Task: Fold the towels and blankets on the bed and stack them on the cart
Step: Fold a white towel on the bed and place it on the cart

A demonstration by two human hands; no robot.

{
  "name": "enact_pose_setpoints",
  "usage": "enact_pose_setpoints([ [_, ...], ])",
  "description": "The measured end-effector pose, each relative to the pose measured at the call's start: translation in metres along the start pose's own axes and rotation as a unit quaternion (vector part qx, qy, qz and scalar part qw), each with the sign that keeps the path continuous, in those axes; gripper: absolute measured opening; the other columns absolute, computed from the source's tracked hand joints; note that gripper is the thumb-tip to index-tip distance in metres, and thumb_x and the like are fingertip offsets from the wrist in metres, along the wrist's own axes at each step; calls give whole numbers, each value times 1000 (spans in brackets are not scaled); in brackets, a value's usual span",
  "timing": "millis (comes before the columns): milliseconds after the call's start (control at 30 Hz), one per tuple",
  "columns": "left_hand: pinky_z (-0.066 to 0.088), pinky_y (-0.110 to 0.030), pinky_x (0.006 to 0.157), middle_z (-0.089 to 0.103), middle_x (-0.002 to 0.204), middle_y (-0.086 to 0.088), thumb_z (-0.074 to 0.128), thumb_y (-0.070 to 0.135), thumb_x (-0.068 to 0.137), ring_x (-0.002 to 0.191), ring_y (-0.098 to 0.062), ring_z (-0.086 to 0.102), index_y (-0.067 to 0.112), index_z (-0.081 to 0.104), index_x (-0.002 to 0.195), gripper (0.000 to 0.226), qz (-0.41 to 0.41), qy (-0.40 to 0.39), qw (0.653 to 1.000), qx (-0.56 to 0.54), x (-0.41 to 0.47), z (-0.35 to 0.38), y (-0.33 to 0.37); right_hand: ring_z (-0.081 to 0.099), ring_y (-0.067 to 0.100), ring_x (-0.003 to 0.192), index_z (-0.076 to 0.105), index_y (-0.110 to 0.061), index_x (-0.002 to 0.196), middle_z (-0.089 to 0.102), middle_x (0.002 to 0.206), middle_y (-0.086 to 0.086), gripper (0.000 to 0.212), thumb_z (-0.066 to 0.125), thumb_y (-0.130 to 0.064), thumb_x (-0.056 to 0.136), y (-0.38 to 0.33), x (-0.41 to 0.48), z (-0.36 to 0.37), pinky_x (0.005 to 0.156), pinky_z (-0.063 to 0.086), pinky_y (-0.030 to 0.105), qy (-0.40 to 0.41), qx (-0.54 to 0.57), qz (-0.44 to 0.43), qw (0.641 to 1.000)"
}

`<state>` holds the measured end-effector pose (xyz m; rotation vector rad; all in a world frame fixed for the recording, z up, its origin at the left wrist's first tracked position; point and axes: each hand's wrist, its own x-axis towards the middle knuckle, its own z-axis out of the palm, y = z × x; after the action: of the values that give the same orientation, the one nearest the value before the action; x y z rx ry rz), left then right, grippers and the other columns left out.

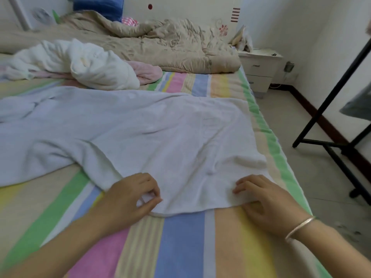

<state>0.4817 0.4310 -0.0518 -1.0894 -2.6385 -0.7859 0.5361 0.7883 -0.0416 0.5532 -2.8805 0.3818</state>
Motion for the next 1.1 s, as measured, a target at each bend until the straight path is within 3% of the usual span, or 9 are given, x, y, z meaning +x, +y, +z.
enact_pose_setpoints([
  [100, 47, -27, 73, 57, 90, 15, 53, 57, 90, 84, -5, 57, 25, 62, 90, 33, 27, -19, 996, 86, -22, -20, -19, 56, 13, 109, 62, -27, 116, 58, 121, -11, 53, 53, -27, 64, 5, -16, -2, 77, 54, 31, -5, -36, 21, 999],
  [200, 49, -31, 65, 57, 87, 6, 49, 54, 90, 79, -16, 59, 20, 62, 89, 36, 40, -18, 984, 175, -34, -37, -33, 64, 23, 95, 66, -22, 102, 66, 103, -4, 30, 66, -7, 77, 10, -15, 2, 66, 54, 36, 48, -53, 63, 995],
  [333, 40, -28, 48, 51, 81, 6, 44, 42, 85, 71, -17, 58, 21, 53, 83, 23, -19, 41, 975, 218, -49, -53, -24, 64, 21, 84, 67, -18, 97, 69, 92, -3, 10, 61, -12, 91, -2, -16, -12, 67, 49, 34, 111, -9, 99, 989],
  [433, 39, -30, 47, 45, 79, 10, 49, 31, 78, 66, -15, 53, 27, 46, 83, 7, -52, 41, 980, 186, -72, -54, -12, 60, 13, 84, 67, -21, 101, 66, 96, -10, 12, 57, -19, 94, -15, -34, -30, 68, 46, 29, 55, -21, 54, 997],
  [600, 42, -31, 50, 44, 77, 13, 65, 21, 75, 63, -10, 48, 34, 41, 83, 28, -87, 15, 985, 149, -104, -44, -3, 53, 1, 87, 61, -34, 100, 57, 96, -20, 12, 51, -31, 96, -19, -83, -34, 74, 47, 22, -95, -25, 31, 995],
  [733, 34, -16, 58, 48, 87, 14, 50, 33, 82, 74, -8, 50, 26, 54, 86, 9, -53, 42, 987, 148, -119, -41, -3, 56, 13, 76, 67, -27, 88, 59, 87, -13, 23, 56, -12, 75, -25, -113, -18, 58, 48, 28, 24, -86, -19, 996],
  [867, 42, -27, 64, 52, 87, 6, 47, 34, 85, 78, -17, 55, 17, 59, 89, 22, -82, 112, 980, 144, -131, -44, -22, 64, 22, 79, 66, -16, 94, 65, 90, -4, 40, 65, 7, 62, -32, -127, -1, 65, 49, 30, 139, -72, 53, 986],
  [967, 41, -25, 58, 55, 89, 5, 46, 29, 84, 77, -18, 59, 17, 65, 90, 23, -63, 120, 977, 166, -135, -46, -13, 61, 14, 85, 67, -16, 96, 66, 93, -4, 31, 60, 6, 75, -38, -130, 9, 68, 46, 29, 207, -2, 131, 969],
  [1100, 45, -25, 54, 55, 91, 9, 47, 27, 84, 78, -13, 58, 20, 68, 91, 23, -52, 119, 978, 161, -142, -45, 0, 58, 17, 77, 65, -19, 82, 60, 82, -11, 24, 52, 1, 81, -34, -133, 5, 66, 42, 25, 198, 32, 85, 976],
])
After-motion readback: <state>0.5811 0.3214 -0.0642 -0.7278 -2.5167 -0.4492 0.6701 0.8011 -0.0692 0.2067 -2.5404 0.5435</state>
